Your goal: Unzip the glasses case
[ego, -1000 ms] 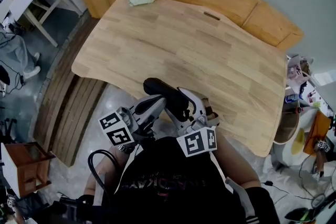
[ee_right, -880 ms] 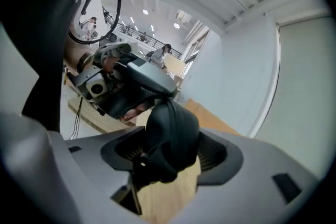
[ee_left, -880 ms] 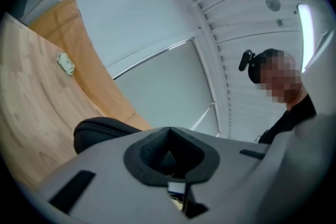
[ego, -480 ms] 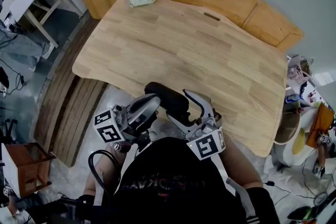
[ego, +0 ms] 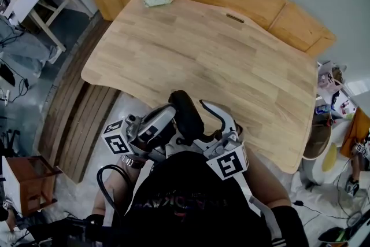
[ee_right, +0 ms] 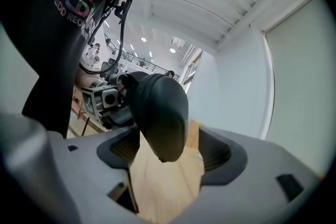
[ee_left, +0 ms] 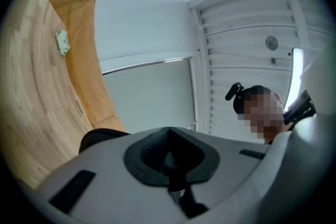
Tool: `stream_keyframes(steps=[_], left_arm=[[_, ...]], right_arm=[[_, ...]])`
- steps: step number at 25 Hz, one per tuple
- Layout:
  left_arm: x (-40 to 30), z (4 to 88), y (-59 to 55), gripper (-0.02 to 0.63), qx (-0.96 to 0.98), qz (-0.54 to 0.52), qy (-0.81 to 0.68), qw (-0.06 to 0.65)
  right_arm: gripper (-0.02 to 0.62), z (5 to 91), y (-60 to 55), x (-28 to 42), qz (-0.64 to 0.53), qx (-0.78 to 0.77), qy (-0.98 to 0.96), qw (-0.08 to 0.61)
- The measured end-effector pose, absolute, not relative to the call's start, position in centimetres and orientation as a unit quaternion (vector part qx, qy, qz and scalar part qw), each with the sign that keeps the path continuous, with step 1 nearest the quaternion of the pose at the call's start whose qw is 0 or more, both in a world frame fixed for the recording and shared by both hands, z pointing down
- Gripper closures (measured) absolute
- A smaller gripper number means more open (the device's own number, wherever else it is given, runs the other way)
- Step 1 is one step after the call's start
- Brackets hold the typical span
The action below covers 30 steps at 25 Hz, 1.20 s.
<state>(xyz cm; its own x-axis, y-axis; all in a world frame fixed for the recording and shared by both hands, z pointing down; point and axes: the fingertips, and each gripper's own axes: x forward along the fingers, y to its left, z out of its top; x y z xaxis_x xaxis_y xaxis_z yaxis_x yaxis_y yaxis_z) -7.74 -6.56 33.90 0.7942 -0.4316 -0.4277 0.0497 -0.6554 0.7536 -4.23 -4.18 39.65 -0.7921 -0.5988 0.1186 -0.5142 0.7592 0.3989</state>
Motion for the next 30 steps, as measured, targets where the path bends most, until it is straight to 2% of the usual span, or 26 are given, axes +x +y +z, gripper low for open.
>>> stream_keyframes(steps=[3,6,11,14,19,20,24,26,30], left_arm=[[-8.0,34.2,-6.7,0.594,0.857,-0.301,-0.122,0.399],[-8.1,34.5,-6.8,0.594,0.857,-0.299,-0.134,0.398],[-7.8,35.0,-6.6,0.594,0.854,-0.302,-0.137,0.402],[-7.9,35.1,-6.5,0.594,0.858,-0.296,-0.145,0.393],[-8.2,35.0,-6.3,0.594,0.855,-0.311,-0.148,0.389],[-8.4,34.8,-6.3,0.594,0.851,-0.320,-0.148,0.389],[-9.3,34.2,-6.4,0.594,0.829,-0.371,-0.151,0.391],[-8.7,34.1,-6.1,0.594,0.829,-0.371,-0.149,0.390],[-7.4,34.2,-5.5,0.594,0.838,-0.352,-0.137,0.393]], right_arm=[[0.238,38.0,-3.8,-5.0,-0.215,0.308,-0.924,0.078],[0.238,37.6,-3.3,-5.4,-0.209,0.302,-0.928,0.066],[0.239,37.9,-2.7,-5.7,-0.196,0.284,-0.936,0.066],[0.275,38.0,-2.4,-5.8,-0.193,0.276,-0.939,0.072],[0.278,40.0,-1.6,-5.0,-0.091,0.268,-0.953,0.106],[0.278,39.6,-1.7,-5.0,-0.075,0.273,-0.955,0.090],[0.278,35.0,-3.7,-4.6,-0.028,0.316,-0.946,-0.064],[0.278,34.0,-4.3,-4.4,-0.036,0.323,-0.942,-0.082],[0.287,34.2,-4.3,-4.5,-0.046,0.335,-0.939,-0.069]])
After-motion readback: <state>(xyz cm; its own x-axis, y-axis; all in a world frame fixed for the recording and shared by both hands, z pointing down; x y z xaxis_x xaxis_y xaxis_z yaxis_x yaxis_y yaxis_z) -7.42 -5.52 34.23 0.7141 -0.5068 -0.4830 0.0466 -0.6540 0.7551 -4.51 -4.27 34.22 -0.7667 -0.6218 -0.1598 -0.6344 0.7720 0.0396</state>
